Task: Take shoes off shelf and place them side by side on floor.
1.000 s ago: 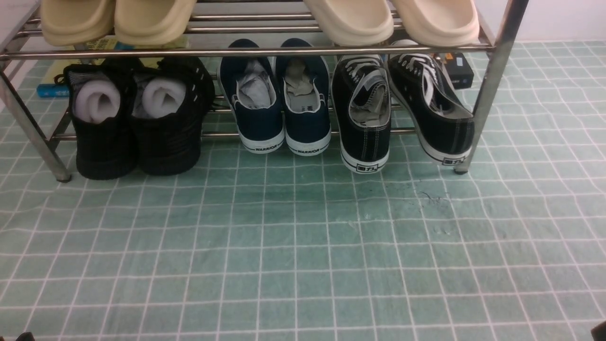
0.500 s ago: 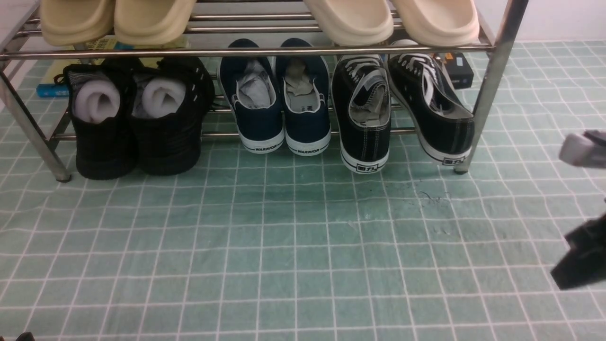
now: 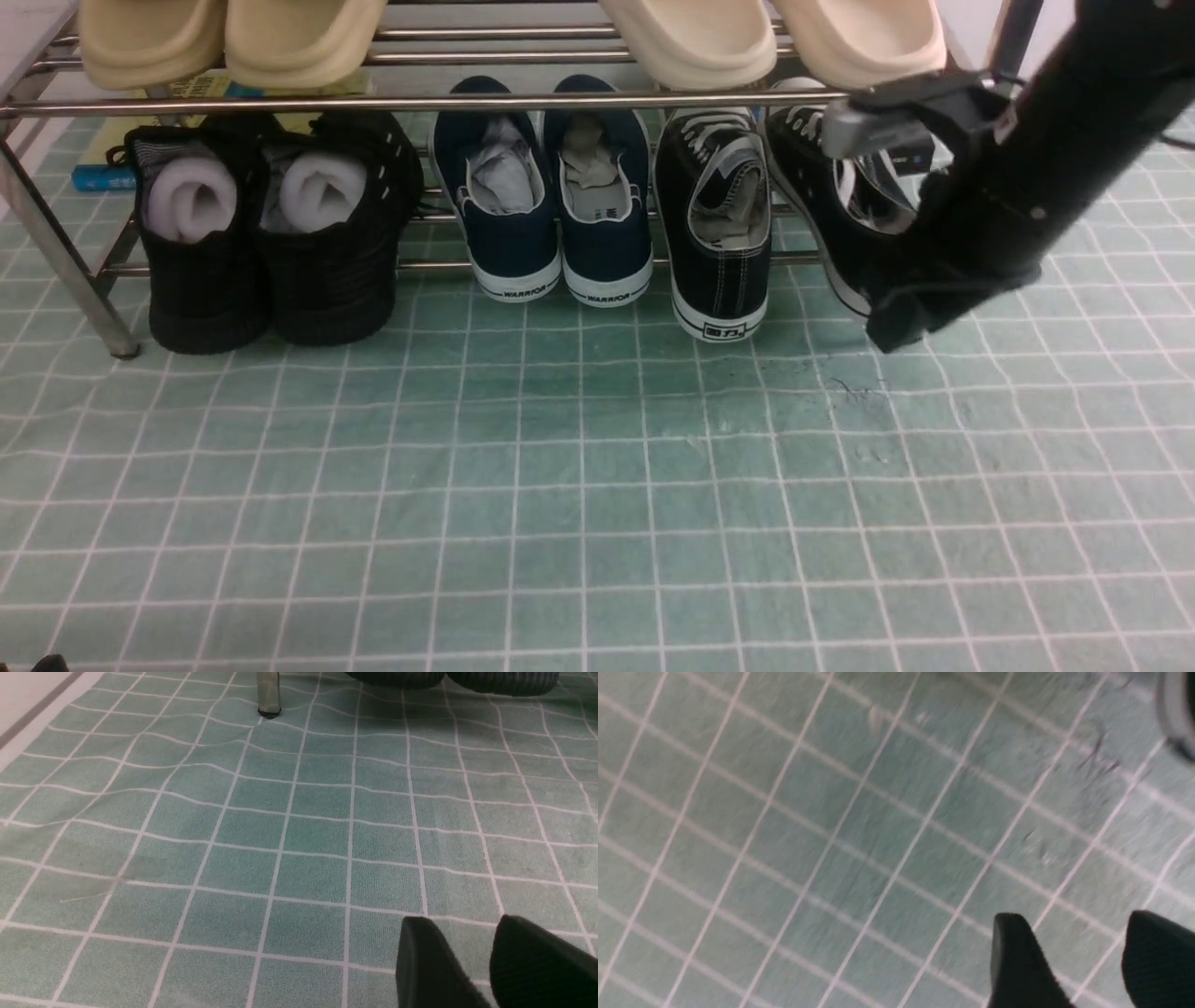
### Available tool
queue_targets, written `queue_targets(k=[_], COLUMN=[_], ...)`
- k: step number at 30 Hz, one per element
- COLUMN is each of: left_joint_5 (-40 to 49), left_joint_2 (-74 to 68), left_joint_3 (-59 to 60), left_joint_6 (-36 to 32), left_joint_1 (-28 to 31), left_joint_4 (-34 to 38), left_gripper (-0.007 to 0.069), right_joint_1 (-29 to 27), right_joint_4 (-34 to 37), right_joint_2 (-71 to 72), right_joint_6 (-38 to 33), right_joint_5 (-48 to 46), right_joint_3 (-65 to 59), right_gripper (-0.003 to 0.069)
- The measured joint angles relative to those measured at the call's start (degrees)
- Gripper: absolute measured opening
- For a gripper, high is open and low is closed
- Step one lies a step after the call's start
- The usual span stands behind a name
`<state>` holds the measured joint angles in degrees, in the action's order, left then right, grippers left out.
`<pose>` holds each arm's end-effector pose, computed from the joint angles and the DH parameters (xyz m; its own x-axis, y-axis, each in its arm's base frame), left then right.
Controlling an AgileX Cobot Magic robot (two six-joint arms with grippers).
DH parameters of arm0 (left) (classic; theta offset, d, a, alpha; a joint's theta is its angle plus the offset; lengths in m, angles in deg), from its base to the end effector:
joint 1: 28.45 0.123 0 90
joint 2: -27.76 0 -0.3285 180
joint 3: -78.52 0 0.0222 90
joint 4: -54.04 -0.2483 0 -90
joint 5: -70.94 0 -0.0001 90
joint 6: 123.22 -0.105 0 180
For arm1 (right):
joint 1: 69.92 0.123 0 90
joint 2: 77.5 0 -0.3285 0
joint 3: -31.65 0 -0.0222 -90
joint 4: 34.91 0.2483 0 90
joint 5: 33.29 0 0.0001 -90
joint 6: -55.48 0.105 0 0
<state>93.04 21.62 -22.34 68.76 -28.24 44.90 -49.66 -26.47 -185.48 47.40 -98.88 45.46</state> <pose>0.0191 0.0064 0.1697 -0.2902 -0.0620 -0.9550 -0.0786 0.9961 -0.0408 0.3582 0.1472 0.3420 -0.8452 -0.3962 -0.3587 -0.4558 0.8848 0.0969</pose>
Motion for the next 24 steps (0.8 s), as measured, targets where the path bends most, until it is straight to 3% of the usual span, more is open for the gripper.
queue_targets(k=[11,24], left_joint_5=[0.0,0.0], left_joint_2=[0.0,0.0], left_joint_3=[0.0,0.0], left_joint_6=[0.0,0.0], left_joint_1=[0.0,0.0], left_joint_4=[0.0,0.0], left_gripper=[0.0242,0.0242], right_joint_1=[0.3,0.4], right_joint_4=[-5.4,-8.0], right_joint_2=[-7.6,-13.0], right_joint_6=[0.5,0.5], right_joint_5=[13.0,15.4], right_joint_3=[7.5,7.7], right_gripper=[0.0366,0.0343])
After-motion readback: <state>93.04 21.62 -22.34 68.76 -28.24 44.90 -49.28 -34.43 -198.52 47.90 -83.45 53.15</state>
